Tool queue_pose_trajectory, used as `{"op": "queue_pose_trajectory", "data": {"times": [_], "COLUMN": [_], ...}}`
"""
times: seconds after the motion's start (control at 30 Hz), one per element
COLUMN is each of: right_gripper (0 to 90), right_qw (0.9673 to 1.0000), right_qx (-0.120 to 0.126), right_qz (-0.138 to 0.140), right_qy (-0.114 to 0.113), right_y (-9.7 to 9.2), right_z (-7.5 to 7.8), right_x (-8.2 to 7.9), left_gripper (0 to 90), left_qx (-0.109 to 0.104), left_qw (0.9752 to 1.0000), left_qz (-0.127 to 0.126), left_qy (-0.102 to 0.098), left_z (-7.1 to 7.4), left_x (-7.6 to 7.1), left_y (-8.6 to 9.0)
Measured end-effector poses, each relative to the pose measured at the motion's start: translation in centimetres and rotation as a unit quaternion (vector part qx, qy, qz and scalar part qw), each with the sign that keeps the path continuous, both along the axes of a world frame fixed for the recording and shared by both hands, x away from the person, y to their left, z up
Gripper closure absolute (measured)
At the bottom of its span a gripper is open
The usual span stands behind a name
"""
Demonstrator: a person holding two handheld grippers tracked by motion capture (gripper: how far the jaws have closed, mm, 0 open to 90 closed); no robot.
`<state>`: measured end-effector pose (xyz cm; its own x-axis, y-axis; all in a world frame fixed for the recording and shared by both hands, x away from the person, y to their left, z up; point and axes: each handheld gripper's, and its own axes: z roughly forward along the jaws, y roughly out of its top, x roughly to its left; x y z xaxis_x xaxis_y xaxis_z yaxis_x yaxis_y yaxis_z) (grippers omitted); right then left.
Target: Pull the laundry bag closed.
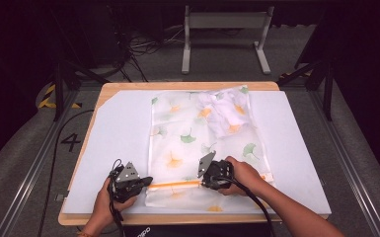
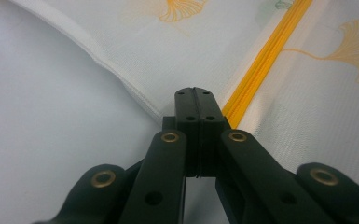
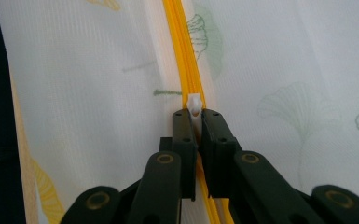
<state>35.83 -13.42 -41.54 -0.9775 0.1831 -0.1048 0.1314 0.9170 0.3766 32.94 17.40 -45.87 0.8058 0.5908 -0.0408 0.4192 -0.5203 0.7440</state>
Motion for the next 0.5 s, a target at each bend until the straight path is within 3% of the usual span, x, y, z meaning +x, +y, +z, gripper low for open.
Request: {"op": "queue_pose_trajectory", "data": {"times": [0.5], "right_gripper": [84.6], "right_qw": [0.9998], "right_qx": [-0.011], "right_qz": [-0.015], "right_qy": [0.000], "right_y": [-1.6], "right_z": [0.2], "right_x": [-0.1], "left_gripper": [90.0], "left_qx": [0.000], "left_qw": [1.0000], "left_qz": [0.000], "left_qy": [0.000], "left_z": [0.0], "left_x": [0.0], "left_y": [0.0]}}
